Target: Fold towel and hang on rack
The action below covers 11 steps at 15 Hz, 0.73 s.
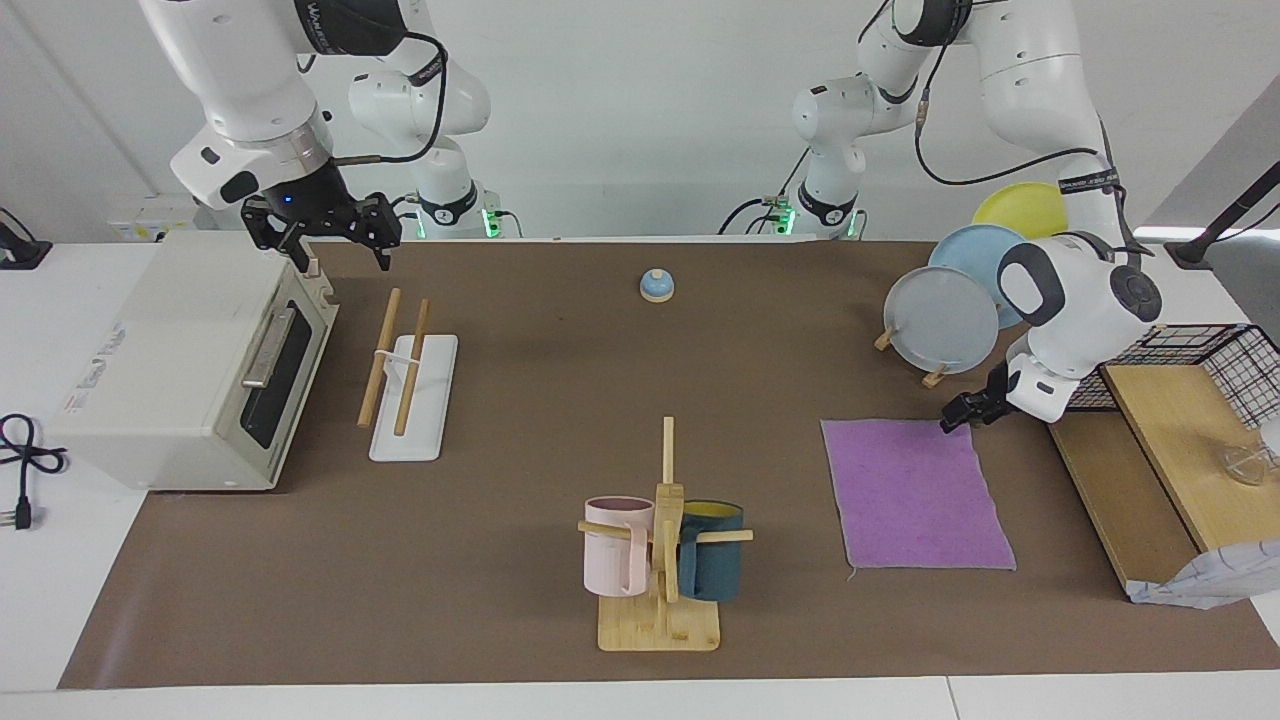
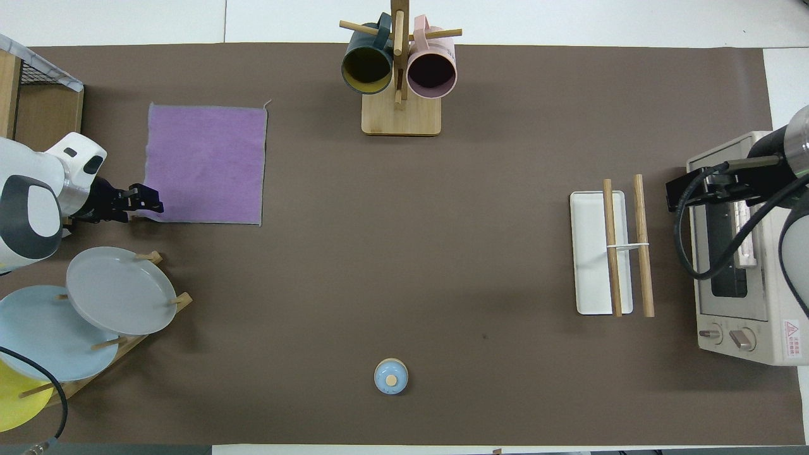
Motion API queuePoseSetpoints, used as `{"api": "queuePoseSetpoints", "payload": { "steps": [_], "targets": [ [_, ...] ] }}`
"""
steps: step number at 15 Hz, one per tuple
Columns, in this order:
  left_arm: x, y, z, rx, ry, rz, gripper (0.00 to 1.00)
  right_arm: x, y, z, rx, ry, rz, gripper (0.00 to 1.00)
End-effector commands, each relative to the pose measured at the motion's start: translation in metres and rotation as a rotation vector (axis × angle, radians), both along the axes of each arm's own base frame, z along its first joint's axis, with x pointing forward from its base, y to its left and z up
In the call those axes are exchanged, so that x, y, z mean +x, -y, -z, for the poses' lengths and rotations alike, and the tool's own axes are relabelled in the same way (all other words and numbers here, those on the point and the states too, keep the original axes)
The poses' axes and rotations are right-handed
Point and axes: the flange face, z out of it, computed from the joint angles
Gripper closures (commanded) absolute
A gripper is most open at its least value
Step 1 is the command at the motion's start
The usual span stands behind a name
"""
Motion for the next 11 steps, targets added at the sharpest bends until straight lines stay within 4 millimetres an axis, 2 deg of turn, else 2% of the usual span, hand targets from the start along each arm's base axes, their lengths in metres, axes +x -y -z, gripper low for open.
{"api": "queuePoseSetpoints", "payload": {
  "steps": [1,3,9,11],
  "targets": [
    [-0.0033,-0.0032,0.0025,-0.019,0.006,-0.034,0.4,-0.0032,0.0021,-0.0007,0.024,-0.011,-0.011,0.0],
    [-0.0008,-0.0025,0.0009,-0.024,0.013,-0.038,0.47,-0.0032,0.0021,-0.0007,0.024,-0.011,-0.009,0.0],
    [0.0026,-0.0005,0.0001,-0.022,0.026,-0.034,0.49,-0.0031,0.0029,-0.0007,0.024,-0.011,-0.008,0.0],
    [0.0037,-0.0006,0.0028,-0.022,0.023,-0.034,0.67,-0.0031,0.0029,-0.0007,0.024,-0.011,-0.008,0.0]
  ]
}}
